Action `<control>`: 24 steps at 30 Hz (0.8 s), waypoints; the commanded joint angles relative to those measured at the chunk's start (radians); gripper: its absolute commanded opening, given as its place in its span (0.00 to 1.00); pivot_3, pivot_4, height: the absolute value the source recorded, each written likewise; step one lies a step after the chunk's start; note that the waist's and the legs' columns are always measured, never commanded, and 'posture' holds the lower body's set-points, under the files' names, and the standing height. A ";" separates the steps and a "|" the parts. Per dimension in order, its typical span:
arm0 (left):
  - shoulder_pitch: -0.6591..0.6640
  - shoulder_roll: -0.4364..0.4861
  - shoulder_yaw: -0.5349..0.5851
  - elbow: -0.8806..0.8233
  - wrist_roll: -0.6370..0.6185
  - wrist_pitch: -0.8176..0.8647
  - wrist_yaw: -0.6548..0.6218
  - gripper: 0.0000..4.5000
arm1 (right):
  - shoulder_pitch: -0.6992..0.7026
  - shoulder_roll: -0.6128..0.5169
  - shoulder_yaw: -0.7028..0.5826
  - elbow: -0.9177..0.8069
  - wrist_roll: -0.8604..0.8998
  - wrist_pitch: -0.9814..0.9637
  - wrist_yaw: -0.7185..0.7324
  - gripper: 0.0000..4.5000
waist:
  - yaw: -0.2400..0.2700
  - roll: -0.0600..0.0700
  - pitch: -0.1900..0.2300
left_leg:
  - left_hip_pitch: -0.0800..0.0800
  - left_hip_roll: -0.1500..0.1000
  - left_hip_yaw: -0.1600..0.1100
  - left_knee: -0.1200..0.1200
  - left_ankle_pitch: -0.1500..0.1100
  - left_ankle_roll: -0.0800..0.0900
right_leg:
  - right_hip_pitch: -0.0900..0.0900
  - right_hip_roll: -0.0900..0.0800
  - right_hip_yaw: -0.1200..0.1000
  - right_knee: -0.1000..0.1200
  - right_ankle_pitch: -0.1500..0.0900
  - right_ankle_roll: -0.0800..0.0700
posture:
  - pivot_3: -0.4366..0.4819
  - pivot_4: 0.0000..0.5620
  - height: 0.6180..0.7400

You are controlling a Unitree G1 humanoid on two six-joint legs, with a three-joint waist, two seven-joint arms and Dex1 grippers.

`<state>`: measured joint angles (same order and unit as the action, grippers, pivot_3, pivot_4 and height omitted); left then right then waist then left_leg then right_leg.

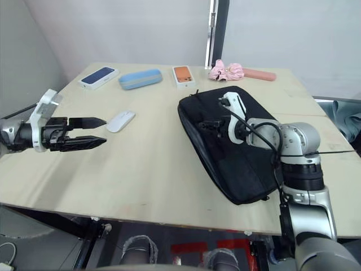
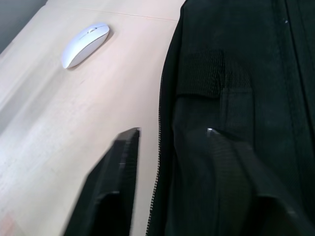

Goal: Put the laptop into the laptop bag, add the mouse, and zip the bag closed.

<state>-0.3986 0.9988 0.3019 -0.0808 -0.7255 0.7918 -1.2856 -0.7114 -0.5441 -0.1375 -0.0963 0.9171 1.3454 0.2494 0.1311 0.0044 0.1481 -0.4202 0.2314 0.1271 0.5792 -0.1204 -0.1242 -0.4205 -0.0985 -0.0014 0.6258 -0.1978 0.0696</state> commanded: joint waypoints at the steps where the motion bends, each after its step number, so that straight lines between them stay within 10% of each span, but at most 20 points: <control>1: 0.011 -0.007 0.096 0.006 -0.007 -0.047 0.049 1.00 | -0.014 -0.061 0.008 0.024 -0.048 -0.046 0.088 0.88 | -0.002 0.000 0.000 | 0.000 0.000 0.000 0.000 0.000 0.000 | 0.000 0.000 0.000 0.000 0.000 0.000 | 0.48 0.27 1.00; 5: 0.085 0.014 0.142 0.017 0.000 -0.058 0.058 1.00 | -0.011 -0.228 -0.001 -0.056 -0.054 -0.079 0.256 0.99 | -0.003 0.000 0.000 | 0.000 0.000 0.001 0.000 0.000 0.000 | -0.001 0.000 0.001 0.000 0.000 -0.001 | 0.48 0.27 1.00; 12: 0.171 0.041 0.223 0.133 0.051 -0.125 0.080 1.00 | 0.383 -0.661 -0.256 -0.278 -0.139 -0.352 0.718 0.99 | 0.012 -0.002 -0.001 | 0.001 0.001 0.001 -0.005 -0.003 0.006 | 0.001 0.001 0.000 -0.004 -0.002 -0.001 | 0.48 0.27 1.00; 24: 0.196 0.088 0.265 0.425 0.195 -0.433 0.024 1.00 | 0.903 -0.558 -0.721 -0.123 -0.403 -0.685 0.930 0.99 | -0.008 -0.006 -0.005 | 0.006 0.001 0.006 0.001 -0.004 0.011 | 0.002 -0.001 0.005 -0.002 -0.002 -0.002 | 0.48 0.27 1.00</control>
<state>-0.1862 1.0565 0.5431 0.3328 -0.5394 0.3900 -1.2552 0.1878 -1.1103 -0.8002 -0.2342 0.5206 0.6892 1.1672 0.1229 -0.0012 0.1433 -0.4138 0.2324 0.1329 0.5798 -0.1246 -0.1136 -0.4180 -0.0991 0.0032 0.6243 -0.1998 0.0675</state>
